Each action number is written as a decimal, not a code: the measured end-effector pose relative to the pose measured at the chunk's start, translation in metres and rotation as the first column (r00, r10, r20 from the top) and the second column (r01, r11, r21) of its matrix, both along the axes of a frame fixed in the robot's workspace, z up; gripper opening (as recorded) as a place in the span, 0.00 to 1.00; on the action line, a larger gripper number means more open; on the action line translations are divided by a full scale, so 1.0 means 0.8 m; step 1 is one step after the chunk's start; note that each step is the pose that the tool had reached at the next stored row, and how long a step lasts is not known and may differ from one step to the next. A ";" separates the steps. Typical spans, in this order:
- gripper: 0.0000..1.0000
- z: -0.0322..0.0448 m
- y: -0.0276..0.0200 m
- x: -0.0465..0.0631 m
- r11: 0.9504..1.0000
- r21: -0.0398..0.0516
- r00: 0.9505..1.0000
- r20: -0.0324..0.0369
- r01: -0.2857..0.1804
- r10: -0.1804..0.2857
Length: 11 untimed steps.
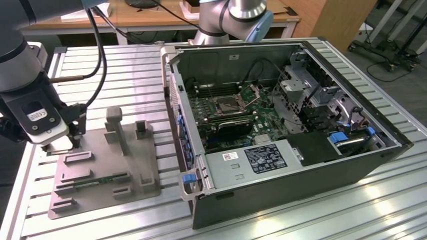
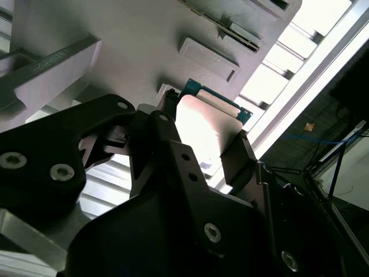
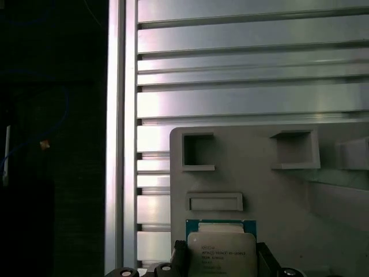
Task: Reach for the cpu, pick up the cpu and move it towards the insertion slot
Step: 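Pick up the cpu and move it towards the insertion slot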
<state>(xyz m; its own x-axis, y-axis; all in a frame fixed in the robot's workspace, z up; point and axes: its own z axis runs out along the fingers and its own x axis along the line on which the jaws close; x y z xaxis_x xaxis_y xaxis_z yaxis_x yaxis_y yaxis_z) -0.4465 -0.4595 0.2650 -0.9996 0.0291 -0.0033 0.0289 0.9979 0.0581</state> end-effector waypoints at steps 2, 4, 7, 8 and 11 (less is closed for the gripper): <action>0.55 0.0011 0.0000 0.000 1.000 0.000 1.000 0.000 0.000 0.000; 0.55 0.0024 0.0000 0.000 1.000 0.000 1.000 0.000 0.000 0.000; 0.55 0.0044 0.0000 0.000 1.000 0.000 1.000 0.000 0.000 0.000; 0.55 0.0048 0.0000 0.000 1.000 0.000 1.000 0.000 0.000 0.000; 0.55 0.0065 0.0000 0.000 1.000 0.000 1.000 0.000 0.000 0.000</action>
<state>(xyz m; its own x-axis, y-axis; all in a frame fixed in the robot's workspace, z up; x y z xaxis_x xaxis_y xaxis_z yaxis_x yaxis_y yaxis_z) -0.4464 -0.4595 0.2702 -0.9996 0.0292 -0.0034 0.0289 0.9979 0.0581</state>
